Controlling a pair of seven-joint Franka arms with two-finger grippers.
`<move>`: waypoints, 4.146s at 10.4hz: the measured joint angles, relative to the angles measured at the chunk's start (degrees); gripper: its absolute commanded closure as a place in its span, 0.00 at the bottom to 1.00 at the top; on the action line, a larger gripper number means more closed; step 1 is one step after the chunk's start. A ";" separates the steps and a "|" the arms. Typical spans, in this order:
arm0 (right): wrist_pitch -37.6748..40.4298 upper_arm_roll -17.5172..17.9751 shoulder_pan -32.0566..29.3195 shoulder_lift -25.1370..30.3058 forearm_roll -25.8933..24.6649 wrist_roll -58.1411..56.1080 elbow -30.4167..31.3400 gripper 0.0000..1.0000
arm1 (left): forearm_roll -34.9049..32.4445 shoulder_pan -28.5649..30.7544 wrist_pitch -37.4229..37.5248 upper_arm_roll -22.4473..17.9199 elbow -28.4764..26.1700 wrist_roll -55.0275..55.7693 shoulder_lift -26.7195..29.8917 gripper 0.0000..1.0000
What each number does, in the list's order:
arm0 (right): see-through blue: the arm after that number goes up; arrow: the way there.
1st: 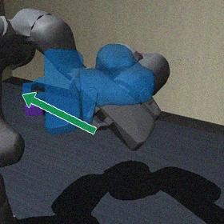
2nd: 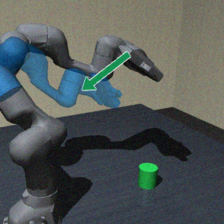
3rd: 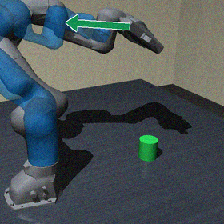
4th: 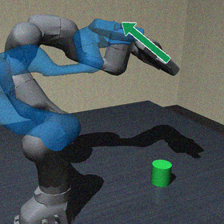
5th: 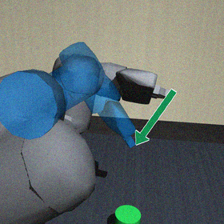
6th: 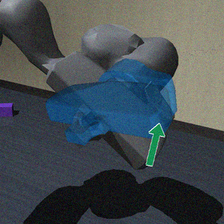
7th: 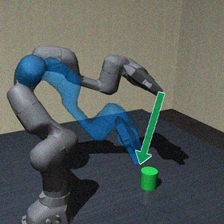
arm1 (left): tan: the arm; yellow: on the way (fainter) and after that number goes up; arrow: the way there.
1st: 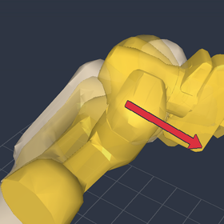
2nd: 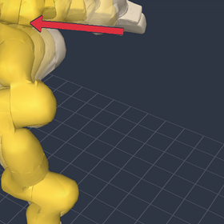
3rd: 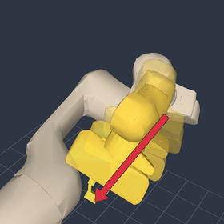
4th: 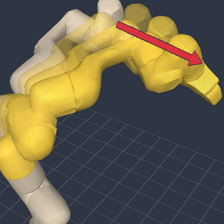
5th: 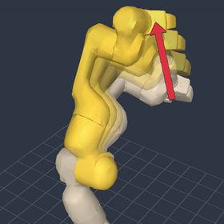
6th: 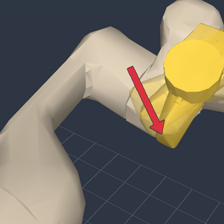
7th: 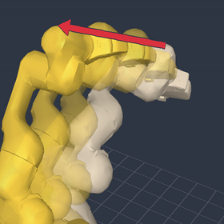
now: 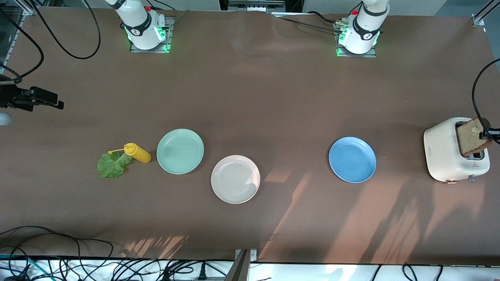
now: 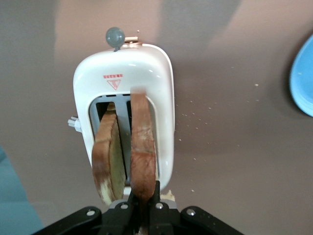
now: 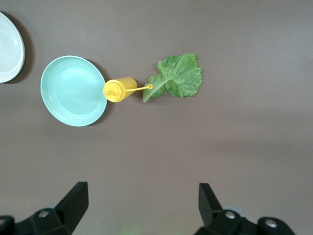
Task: Make sandwich on beige plate with both arms
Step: 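Lift the bread slice out of the toaster with the left gripper, then carry the bread slice over the beige plate with the left gripper, then lower the bread onto the beige plate and open the left gripper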
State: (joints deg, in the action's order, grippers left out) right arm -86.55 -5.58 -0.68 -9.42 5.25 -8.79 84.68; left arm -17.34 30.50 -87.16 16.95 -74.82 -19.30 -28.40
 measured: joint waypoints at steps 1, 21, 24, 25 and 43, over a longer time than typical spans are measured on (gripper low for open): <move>0.00 0.01 0.00 0.00 0.02 0.00 0.00 0.00 | 1.00 -1.62 1.45 0.11 0.14 0.14 1.79 1.00; -0.02 -0.21 -0.35 -0.03 0.13 -0.61 -0.07 0.00 | 42.35 -51.11 -62.00 0.11 1.25 70.05 -19.15 1.00; -0.02 -0.21 -0.36 -0.03 0.13 -0.82 -0.07 0.00 | 42.38 -53.99 -63.24 0.08 2.60 70.07 -22.74 1.00; -0.02 -0.20 -0.36 -0.03 0.13 -0.84 -0.08 0.00 | 42.38 -54.60 -63.26 0.05 2.86 70.08 -23.34 1.00; -0.02 0.02 -0.33 -0.03 0.14 -0.87 -0.08 0.00 | 42.38 -56.15 -66.41 -1.24 4.84 67.30 -26.92 0.28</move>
State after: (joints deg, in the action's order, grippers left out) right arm -86.57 -5.56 -1.01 -9.45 5.40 -9.66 84.61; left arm 25.04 -25.65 -153.56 15.71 -69.97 48.00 -55.32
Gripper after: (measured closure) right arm 0.000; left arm 0.392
